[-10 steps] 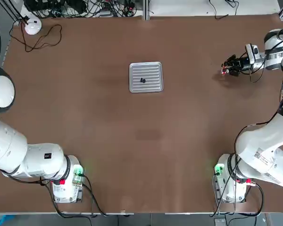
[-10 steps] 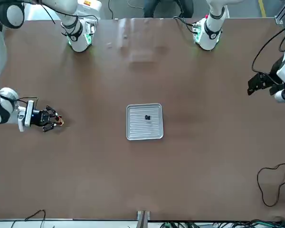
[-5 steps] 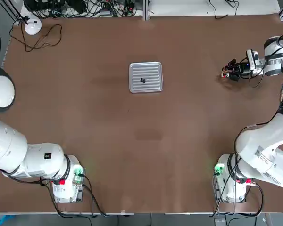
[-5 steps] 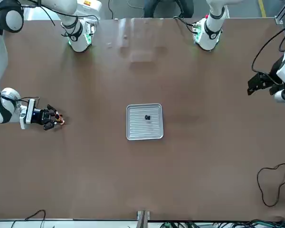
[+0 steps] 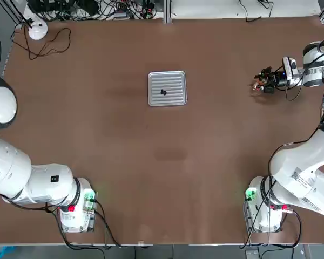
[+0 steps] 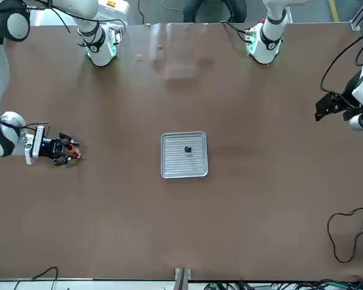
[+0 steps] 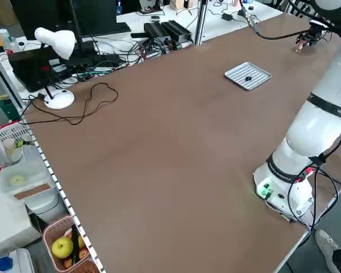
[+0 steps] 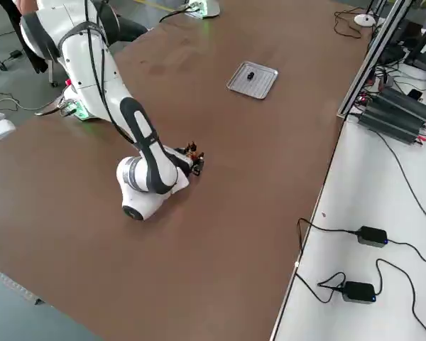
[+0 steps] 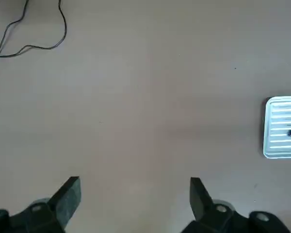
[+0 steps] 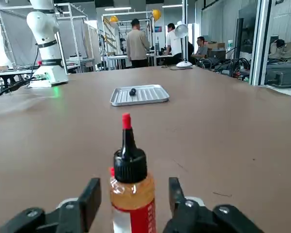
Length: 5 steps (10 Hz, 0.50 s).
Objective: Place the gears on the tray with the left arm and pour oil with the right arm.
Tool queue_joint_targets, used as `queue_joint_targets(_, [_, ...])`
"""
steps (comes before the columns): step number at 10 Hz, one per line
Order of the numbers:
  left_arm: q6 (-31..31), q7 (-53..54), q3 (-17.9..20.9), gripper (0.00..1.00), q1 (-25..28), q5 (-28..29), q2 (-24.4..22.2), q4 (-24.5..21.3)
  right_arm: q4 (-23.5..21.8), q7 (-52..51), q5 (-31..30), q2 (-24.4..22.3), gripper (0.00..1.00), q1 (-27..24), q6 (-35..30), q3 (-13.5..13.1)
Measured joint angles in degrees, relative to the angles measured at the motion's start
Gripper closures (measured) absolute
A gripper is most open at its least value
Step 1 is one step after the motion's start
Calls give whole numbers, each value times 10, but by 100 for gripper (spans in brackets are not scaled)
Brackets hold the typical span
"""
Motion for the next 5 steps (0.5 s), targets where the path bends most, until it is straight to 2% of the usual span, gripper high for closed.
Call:
queue_joint_targets(3, [0, 0, 0, 1, 0, 0, 0, 0, 9, 0, 0, 0, 19, 0, -12, 0])
queue_joint_targets(4, [0, 0, 0, 1, 0, 0, 0, 0, 10, 0, 0, 0, 5, 0, -23, 0])
queue_joint_targets(5, [0, 0, 0, 1, 0, 0, 0, 0, 10, 2, 0, 0, 0, 0, -35, 0])
